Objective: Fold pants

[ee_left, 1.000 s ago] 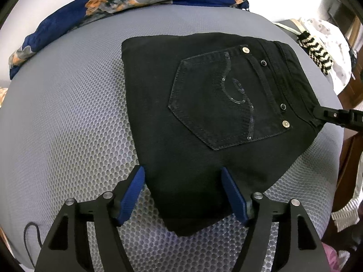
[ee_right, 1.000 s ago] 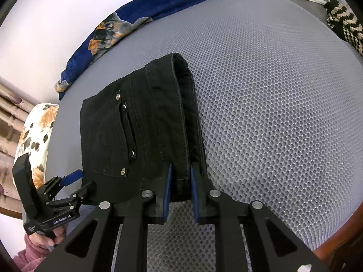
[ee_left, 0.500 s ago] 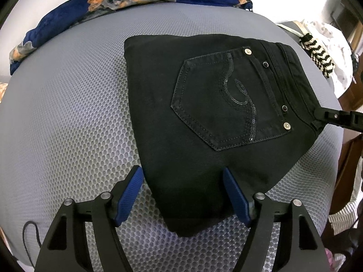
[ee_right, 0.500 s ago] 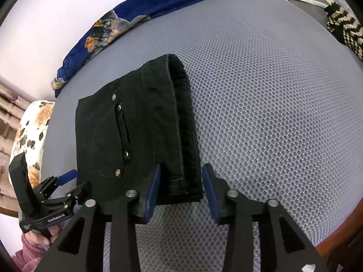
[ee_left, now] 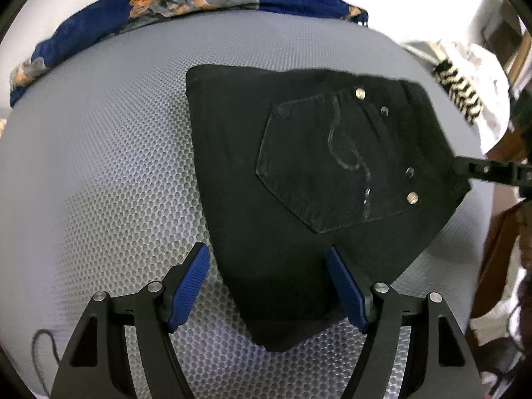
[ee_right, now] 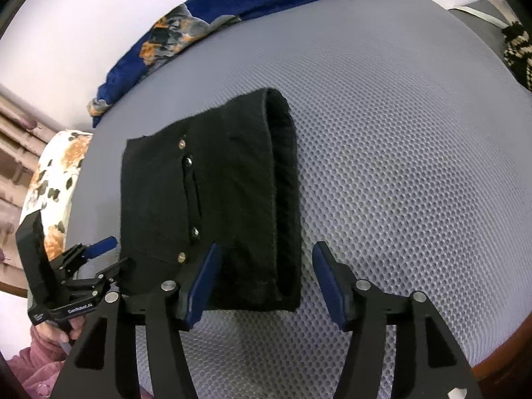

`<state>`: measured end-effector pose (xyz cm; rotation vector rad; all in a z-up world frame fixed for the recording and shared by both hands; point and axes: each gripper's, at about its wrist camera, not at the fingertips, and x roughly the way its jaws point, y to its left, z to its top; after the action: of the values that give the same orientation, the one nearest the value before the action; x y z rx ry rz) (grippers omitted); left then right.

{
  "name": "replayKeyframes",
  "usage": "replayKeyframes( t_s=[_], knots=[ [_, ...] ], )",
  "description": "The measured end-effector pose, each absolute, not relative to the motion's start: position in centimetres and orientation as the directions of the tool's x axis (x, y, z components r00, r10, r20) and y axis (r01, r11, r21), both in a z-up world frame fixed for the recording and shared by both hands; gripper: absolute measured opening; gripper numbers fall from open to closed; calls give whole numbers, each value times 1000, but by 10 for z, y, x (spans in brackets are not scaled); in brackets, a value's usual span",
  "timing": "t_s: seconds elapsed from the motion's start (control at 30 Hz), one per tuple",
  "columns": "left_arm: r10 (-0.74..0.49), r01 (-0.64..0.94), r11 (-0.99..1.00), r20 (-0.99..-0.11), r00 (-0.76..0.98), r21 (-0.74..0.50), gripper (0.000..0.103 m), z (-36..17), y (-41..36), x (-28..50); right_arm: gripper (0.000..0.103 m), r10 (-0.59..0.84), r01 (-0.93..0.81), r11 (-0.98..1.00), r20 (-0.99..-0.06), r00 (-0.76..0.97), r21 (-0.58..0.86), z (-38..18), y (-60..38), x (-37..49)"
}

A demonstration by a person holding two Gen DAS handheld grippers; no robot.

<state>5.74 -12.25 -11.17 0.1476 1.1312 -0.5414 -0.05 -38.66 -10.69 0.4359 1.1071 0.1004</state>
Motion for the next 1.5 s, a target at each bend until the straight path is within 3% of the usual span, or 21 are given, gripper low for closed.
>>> replayKeyframes(
  t_s=[0.6,1.5],
  knots=[
    [-629,298,764,-762,153,-571,73,-132,-59,110,62,528,129,756,-715,458,642,-137,-429,18],
    [-798,239,588,-602,20,-772,73,-150,-57,140,58,738,34,615,-590,327,788,-168,-427,71]
  ],
)
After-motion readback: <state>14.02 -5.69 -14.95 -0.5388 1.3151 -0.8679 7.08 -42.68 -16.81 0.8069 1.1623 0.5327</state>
